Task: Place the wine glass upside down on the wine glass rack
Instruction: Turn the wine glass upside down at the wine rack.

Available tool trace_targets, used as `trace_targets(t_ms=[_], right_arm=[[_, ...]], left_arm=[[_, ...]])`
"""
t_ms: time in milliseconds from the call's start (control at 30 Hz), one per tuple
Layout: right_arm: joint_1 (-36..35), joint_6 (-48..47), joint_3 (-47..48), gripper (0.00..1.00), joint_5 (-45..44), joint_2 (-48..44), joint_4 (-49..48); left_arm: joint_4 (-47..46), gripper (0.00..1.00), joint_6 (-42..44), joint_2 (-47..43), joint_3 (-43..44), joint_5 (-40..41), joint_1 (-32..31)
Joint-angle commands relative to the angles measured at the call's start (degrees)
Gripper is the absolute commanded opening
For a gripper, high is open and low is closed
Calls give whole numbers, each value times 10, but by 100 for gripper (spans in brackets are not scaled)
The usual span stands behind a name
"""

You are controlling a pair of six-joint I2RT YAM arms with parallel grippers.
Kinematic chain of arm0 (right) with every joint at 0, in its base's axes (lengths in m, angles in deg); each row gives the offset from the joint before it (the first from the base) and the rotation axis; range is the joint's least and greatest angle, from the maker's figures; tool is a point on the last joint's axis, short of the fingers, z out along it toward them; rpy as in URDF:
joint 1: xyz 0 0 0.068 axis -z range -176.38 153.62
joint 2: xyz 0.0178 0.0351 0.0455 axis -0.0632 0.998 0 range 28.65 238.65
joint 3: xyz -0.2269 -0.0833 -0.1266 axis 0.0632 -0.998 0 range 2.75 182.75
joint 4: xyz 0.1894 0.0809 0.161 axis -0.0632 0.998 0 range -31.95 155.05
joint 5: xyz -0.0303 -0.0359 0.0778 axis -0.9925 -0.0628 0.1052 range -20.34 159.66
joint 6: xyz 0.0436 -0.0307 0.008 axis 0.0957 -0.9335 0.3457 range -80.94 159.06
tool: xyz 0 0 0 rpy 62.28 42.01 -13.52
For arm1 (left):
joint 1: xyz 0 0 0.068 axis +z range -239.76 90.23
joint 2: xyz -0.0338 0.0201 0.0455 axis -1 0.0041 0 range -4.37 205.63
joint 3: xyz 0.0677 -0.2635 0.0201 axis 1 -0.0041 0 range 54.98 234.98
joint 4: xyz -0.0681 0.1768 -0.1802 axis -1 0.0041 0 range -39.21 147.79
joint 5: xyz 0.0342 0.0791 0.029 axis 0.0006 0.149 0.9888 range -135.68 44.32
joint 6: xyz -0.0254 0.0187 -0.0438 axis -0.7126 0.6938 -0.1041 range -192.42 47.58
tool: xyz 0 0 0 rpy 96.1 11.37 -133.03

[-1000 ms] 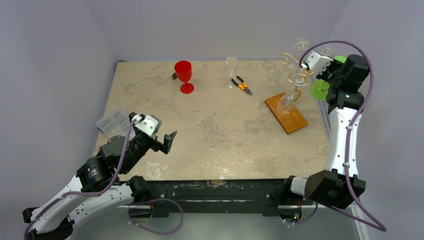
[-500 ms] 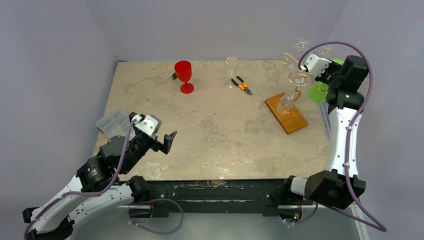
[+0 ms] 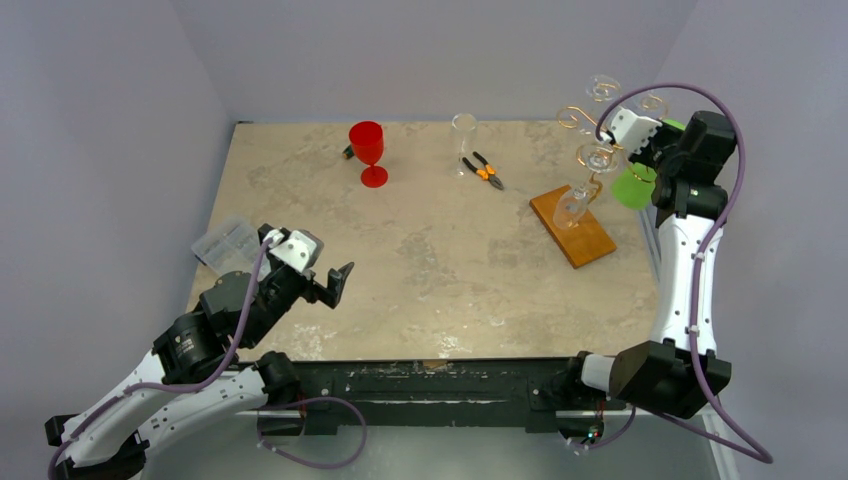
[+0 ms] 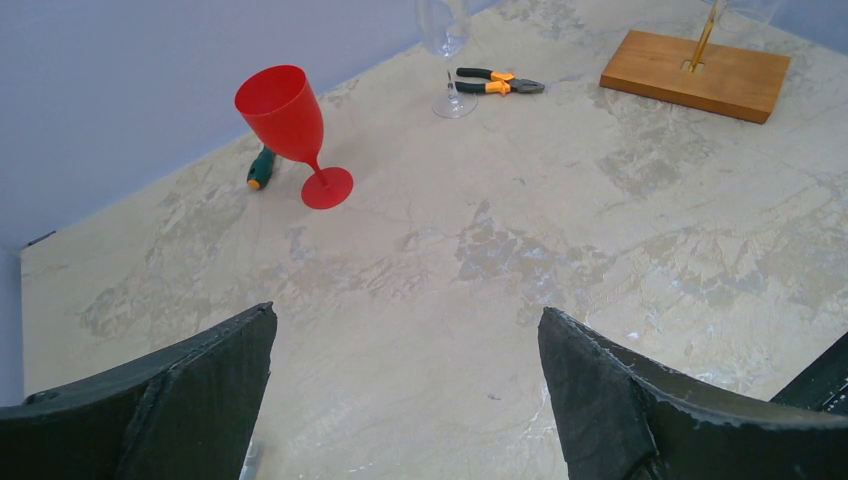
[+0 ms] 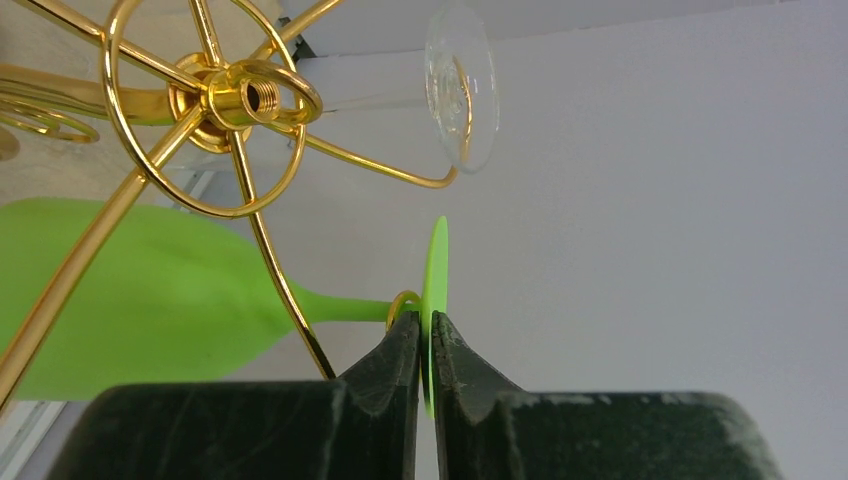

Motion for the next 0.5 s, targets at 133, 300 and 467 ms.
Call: trace_targets(t_ms=[133, 300, 467], right_arm=[[-6, 3, 6, 9, 16, -15, -8], [-11, 3, 7, 12, 16, -15, -7], [-14, 3, 6, 14, 16, -15, -2]], left_arm=[[-25, 100, 12, 1, -1, -7, 4], [-25, 100, 12, 0, -1, -7, 5], [-25, 100, 12, 0, -1, -7, 5]])
